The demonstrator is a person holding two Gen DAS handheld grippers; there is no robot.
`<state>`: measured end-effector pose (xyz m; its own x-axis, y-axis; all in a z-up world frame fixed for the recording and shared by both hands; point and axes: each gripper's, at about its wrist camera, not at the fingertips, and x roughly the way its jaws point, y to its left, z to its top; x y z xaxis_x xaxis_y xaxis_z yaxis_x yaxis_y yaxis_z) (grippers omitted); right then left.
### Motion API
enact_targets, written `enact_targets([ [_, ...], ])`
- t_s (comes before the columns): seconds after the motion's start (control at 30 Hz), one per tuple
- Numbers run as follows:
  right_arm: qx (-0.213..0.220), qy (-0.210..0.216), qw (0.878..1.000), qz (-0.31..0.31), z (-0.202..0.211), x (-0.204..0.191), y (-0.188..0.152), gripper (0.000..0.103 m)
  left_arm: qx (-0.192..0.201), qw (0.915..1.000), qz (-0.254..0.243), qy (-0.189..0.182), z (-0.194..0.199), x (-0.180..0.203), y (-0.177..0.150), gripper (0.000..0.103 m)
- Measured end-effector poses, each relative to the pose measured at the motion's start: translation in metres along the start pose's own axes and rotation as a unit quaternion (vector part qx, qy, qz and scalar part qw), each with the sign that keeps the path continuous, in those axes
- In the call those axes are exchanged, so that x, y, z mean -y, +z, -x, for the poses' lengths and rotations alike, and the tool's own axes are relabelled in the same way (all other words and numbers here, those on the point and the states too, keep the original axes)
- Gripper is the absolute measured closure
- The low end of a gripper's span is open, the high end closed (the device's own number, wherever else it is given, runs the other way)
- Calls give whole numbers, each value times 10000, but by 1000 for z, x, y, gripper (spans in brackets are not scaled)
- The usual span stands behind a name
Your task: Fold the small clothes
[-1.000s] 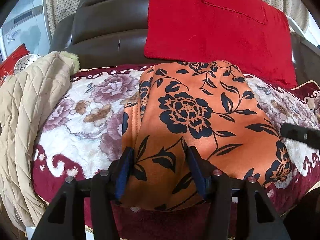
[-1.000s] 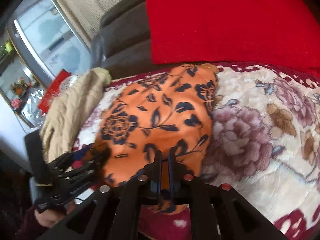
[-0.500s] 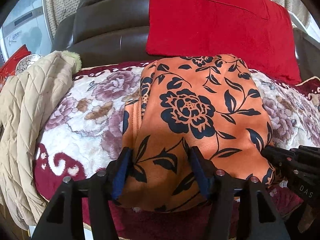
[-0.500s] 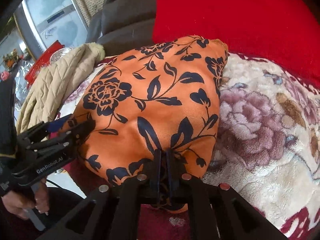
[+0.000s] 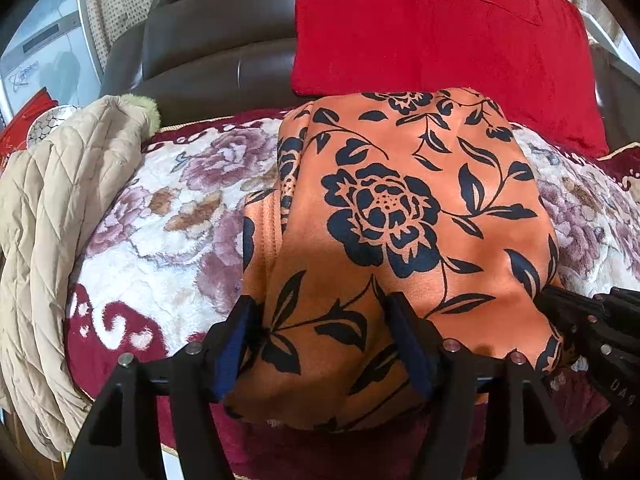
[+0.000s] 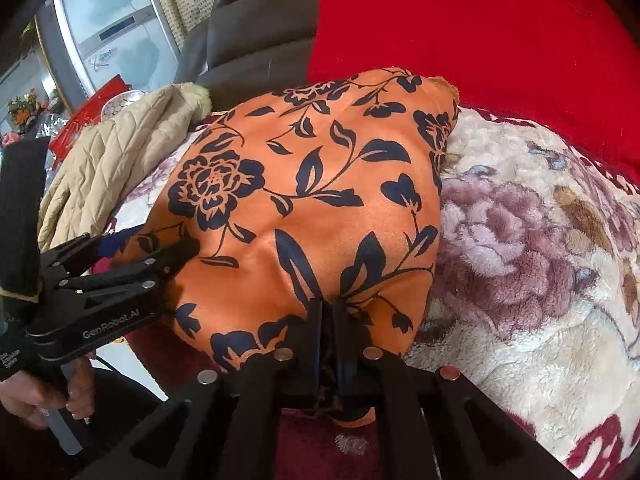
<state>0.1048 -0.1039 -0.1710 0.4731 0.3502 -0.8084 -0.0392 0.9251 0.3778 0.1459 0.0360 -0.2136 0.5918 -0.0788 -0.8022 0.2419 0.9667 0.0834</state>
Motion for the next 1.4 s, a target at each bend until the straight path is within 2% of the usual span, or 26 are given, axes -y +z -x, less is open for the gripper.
enact_targets([
  [0.07,46,147,9998,-116,6,3,2,95,-69,9998,10,-183,7,-6,7,34],
  [0.13,121,466,9980,-415,15,14,6,94,-68,9991,98,-404,16,-16,14,34],
  [0.23,168,897,9908,-997,27,39,16,94,235,9974,359,-577,32,-38,29,34],
  [0.33,433,849,9902,-1024,36,49,30,92,239,9972,502,-506,27,-53,51,31],
  [0.5,676,803,9885,-1088,34,61,81,92,45,9989,332,-327,-7,-56,88,31],
  [0.7,305,749,9896,-1190,-8,60,135,92,-212,9994,168,-237,-50,-40,117,31],
  [0.8,-140,585,9880,-1420,-47,68,142,91,-451,9990,-66,9,-73,-26,116,30],
  [0.87,-566,526,9837,-1624,-80,77,134,89,-395,9988,-225,203,-82,-21,115,23],
  [0.9,-613,568,9823,-1676,-89,80,130,89,-357,9986,-227,314,-83,-22,115,16],
  [0.97,-360,696,9820,-1719,-90,82,125,89,-402,9990,-49,198,-82,-30,115,16],
  [1.03,-292,720,9805,-1805,-83,83,122,89,-329,9994,25,98,-75,-35,113,16],
  [1.17,29,881,9812,-1715,-48,81,119,87,61,9999,-121,-22,-39,-36,97,16],
  [1.27,400,929,9818,-1609,-20,79,120,87,149,9994,-288,-75,-22,-32,79,16],
  [1.3,433,907,9821,-1596,-16,79,123,85,125,9993,-318,-128,-20,-30,72,16],
  [1.37,410,900,9811,-1666,-14,80,131,71,32,9990,-373,-236,-23,-25,60,16],
  [1.4,394,895,9801,-1730,-16,82,134,67,49,9989,-374,-265,-25,-22,55,16],
])
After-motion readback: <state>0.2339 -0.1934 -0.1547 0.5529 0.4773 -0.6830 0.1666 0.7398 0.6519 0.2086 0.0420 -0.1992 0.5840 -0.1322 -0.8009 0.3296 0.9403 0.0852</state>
